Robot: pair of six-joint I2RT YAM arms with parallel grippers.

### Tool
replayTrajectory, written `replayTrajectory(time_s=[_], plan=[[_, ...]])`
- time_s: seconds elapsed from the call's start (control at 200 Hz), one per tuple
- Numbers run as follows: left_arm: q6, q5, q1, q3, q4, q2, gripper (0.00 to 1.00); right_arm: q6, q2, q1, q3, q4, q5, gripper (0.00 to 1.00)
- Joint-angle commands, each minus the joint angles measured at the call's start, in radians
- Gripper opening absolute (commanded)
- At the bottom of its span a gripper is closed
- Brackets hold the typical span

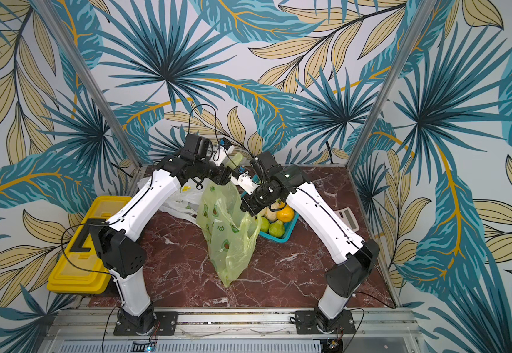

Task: Place the pears into plastic bags & tie knots
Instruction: Pick up the plastic bag from the corner of the board.

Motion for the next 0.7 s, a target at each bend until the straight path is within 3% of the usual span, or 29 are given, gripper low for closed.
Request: replayTrajectory(time_s=[0.0, 0.065, 0.145, 0.235, 0.335, 0.446, 0.556, 0.616, 0.691], plan=[[-0.007, -0.069, 0.012, 0.010, -0.001, -0.043, 0.12, 0.050, -0.037, -0.045, -0.031, 0.016, -0.028, 0.28], [-0.048, -0.116, 0.035, -0.047, -0.001, -0.091, 0.00, 0.113, -0.097, -0.091, -0.092, 0.080, -0.089, 0.51], [-0.118, -0.148, 0.072, -0.119, 0.000, -0.155, 0.00, 0.194, -0.199, -0.154, -0.192, 0.211, -0.204, 0.70], [-0.194, -0.197, 0.110, -0.190, 0.000, -0.217, 0.00, 0.343, -0.299, -0.242, -0.303, 0.394, -0.289, 0.84], [-0.227, -0.230, 0.139, -0.244, 0.000, -0.283, 0.00, 0.511, -0.336, -0.340, -0.384, 0.527, -0.282, 0.88], [-0.195, -0.147, 0.170, -0.244, 0.000, -0.323, 0.00, 0.574, -0.245, -0.365, -0.387, 0.390, 0.098, 0.85], [-0.117, -0.068, 0.207, -0.227, 0.001, -0.342, 0.00, 0.598, -0.118, -0.365, -0.381, 0.303, 0.279, 0.83], [-0.089, -0.085, 0.223, -0.227, 0.000, -0.355, 0.01, 0.609, -0.124, -0.373, -0.422, 0.367, 0.285, 0.83], [-0.103, -0.078, 0.248, -0.222, 0.001, -0.355, 0.03, 0.604, -0.167, -0.376, -0.490, 0.499, 0.166, 0.85]])
